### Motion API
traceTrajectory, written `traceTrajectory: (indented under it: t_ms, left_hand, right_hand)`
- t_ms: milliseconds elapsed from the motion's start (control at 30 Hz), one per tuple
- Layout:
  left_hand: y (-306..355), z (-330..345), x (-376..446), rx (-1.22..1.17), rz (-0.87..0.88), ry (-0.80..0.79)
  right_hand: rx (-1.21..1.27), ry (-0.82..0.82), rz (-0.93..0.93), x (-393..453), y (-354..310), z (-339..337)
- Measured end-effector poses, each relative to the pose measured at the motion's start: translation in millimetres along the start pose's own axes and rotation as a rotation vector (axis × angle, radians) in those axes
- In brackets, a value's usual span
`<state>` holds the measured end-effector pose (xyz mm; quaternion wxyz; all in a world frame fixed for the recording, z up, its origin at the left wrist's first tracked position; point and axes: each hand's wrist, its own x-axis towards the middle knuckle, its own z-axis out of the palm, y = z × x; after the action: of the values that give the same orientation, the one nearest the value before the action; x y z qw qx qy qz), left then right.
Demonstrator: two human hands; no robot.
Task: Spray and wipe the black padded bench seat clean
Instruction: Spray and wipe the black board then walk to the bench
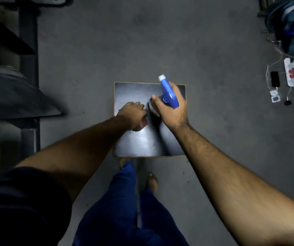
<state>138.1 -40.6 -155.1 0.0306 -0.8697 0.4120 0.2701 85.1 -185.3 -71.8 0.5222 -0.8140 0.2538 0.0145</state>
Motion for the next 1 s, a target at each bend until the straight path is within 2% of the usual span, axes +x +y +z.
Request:
traceTrajectory:
  t_ms: [133, 267, 367, 633, 800, 900, 1000]
  left_hand:
    - [-9, 15, 2, 0.086, 0.033, 0.008]
    - [-16, 32, -3, 0.123, -0.085, 0.089]
    - [-13, 36, -9, 0.024, -0.154, 0.133]
    - [29, 31, -97, -0.668, -0.603, 0.302]
    - [68, 31, -199, -1.021, -0.773, 0.456]
    - [99, 48, -271, -1.295, -0.878, 0.65]
    - [122, 78, -348, -1.58, -0.987, 0.788]
  right_hand:
    - [-0.061, 0.016, -0.07, 3, -8, 1]
    - [-0.184, 0.042, -0.206, -8, -9, 0]
    - [-0.221, 0.024, -0.246, -17, -5, 1]
    - [-0.233, -0.098, -0.381, -87, -1, -7]
    - [-0.403, -0.165, -0.524, -147, -5, -12]
    - [-0.342, -0.278, -0.61, -198, -7, -3]
    - [-0.206, -0.464, -0.616, -257, -7, 21]
